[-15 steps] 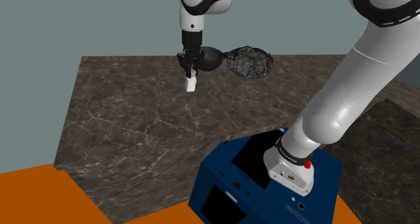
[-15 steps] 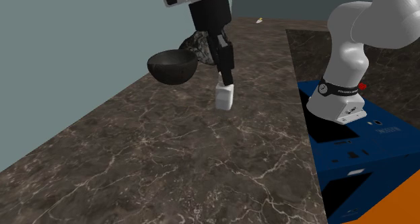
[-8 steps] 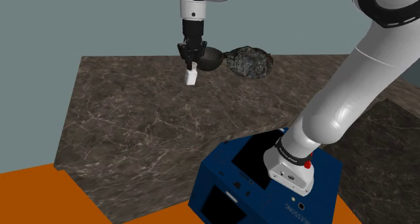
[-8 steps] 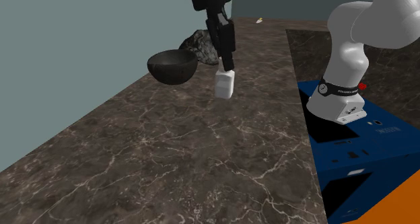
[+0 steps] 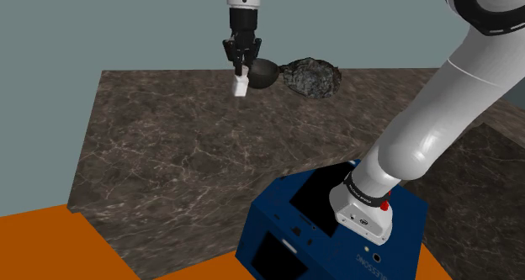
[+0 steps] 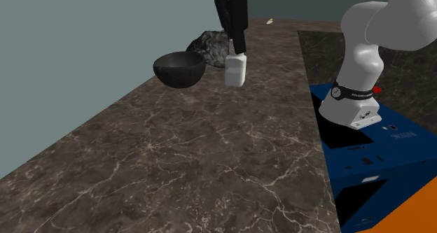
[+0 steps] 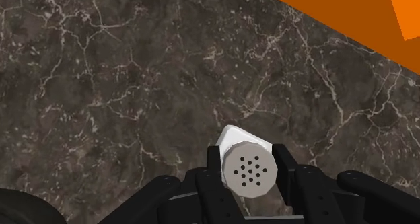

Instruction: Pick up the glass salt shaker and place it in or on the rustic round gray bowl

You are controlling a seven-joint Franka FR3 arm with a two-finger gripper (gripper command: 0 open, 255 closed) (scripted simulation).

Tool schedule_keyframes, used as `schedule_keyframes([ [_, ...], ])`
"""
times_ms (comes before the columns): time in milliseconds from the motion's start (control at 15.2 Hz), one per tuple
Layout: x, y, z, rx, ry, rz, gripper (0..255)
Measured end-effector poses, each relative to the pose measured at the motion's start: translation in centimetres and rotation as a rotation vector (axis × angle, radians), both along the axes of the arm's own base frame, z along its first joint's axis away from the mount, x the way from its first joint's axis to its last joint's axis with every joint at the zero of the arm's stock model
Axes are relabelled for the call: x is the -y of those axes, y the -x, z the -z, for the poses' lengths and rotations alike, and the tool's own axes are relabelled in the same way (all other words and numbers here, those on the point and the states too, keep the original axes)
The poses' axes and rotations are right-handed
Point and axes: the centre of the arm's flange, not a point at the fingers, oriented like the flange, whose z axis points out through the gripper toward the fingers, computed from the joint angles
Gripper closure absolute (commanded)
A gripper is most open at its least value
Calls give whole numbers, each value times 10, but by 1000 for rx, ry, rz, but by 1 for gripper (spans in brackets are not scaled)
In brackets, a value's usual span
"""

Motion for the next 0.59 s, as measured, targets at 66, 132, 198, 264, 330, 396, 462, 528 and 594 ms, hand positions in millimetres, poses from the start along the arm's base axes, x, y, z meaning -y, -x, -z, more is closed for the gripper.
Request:
schedule_keyframes([
  [66, 0, 0, -5, 0, 0, 0, 255],
  [132, 0, 0, -11, 0, 0, 0, 255],
  [198, 0, -1, -17, 0, 0, 0, 255],
  [264, 1, 0, -22, 0, 0, 0, 255],
  [330, 1, -1, -27, 0, 0, 0, 255],
  [396, 1, -1, -32, 0, 0, 0, 255],
  [462, 1, 0, -37, 0, 0, 0, 255],
  [528, 1, -1, -43, 0, 0, 0, 255],
  [594, 1, -1, -47, 0, 0, 0, 255],
])
